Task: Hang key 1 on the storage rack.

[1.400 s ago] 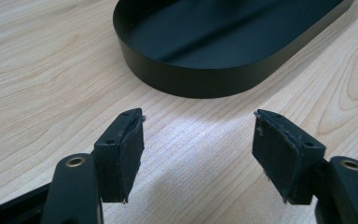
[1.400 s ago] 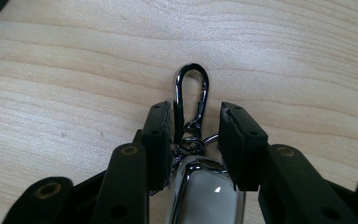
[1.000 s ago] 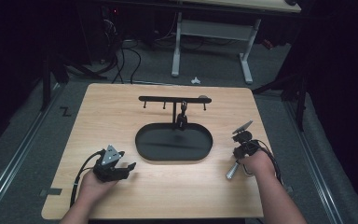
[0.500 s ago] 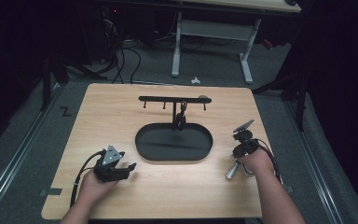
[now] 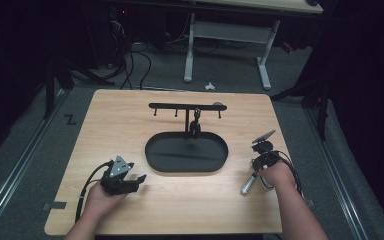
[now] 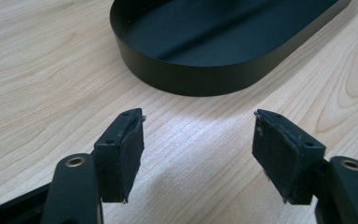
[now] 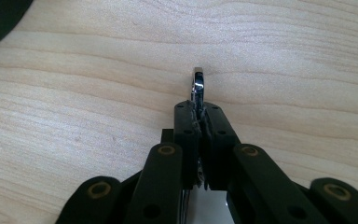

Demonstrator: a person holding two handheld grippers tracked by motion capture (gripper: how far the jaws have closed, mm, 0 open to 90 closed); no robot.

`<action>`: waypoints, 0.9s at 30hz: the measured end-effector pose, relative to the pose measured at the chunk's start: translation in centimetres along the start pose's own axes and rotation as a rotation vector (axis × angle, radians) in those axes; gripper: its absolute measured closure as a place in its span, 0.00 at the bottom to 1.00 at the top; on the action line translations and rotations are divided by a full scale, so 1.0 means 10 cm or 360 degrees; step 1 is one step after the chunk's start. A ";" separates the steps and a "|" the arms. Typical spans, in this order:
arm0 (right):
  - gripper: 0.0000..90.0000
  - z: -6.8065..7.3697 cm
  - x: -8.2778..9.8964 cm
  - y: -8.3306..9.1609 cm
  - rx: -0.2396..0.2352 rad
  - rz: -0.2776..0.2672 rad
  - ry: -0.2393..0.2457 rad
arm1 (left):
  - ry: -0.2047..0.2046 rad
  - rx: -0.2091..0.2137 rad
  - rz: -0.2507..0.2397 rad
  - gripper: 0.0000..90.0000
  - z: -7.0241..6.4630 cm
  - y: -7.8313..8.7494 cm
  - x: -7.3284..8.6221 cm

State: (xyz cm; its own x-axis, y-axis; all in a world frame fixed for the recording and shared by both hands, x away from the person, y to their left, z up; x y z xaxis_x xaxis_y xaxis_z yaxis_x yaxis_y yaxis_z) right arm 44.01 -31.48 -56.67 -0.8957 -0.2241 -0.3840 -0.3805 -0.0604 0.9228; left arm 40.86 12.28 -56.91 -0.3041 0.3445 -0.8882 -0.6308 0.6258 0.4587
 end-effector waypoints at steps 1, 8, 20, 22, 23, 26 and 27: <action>0.95 0.00 0.00 0.00 -0.0002 -0.0003 -0.0006 | -0.0001 0.0000 0.0001 0.38 0.00 0.00 0.00; 0.94 -0.01 0.01 0.00 -0.0025 -0.0008 -0.0008 | -0.0001 0.0002 0.0002 0.38 -0.01 0.00 0.00; 0.95 0.01 0.04 0.04 -0.0055 -0.0004 -0.0001 | -0.0004 -0.0002 0.0000 0.38 -0.01 0.00 0.01; 0.95 0.04 0.03 0.13 -0.0076 -0.0032 0.0012 | 0.0002 -0.0006 -0.0005 0.38 0.00 0.00 0.01; 0.95 0.05 0.02 0.18 -0.0078 -0.0049 0.0018 | 0.0005 -0.0005 -0.0006 0.38 0.00 0.00 0.01; 0.95 0.07 -0.01 0.36 -0.0106 -0.0095 0.0021 | -0.0004 -0.0001 -0.0002 0.39 -0.01 0.00 0.01; 0.95 0.09 -0.03 0.42 -0.0108 -0.0116 0.0024 | -0.0005 0.0000 0.0000 0.39 -0.02 -0.01 0.01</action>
State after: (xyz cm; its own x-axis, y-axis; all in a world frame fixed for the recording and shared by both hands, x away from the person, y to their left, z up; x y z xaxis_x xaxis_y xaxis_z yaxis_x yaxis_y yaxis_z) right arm 42.46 -30.83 -52.69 -0.8624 -0.2314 -0.4502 -0.4278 -0.1425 0.8926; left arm 40.75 12.16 -57.05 -0.3020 0.3468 -0.8880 -0.6307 0.6257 0.4589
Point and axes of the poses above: each handheld gripper's, and its own axes: y roughly backward along the jaws, x roughly out of its underside, z roughly to its left, the point moved 8 cm from there along -y, roughly forward along the jaws, and after that the axes turned 10 degrees about -z, right-handed, at the moved point
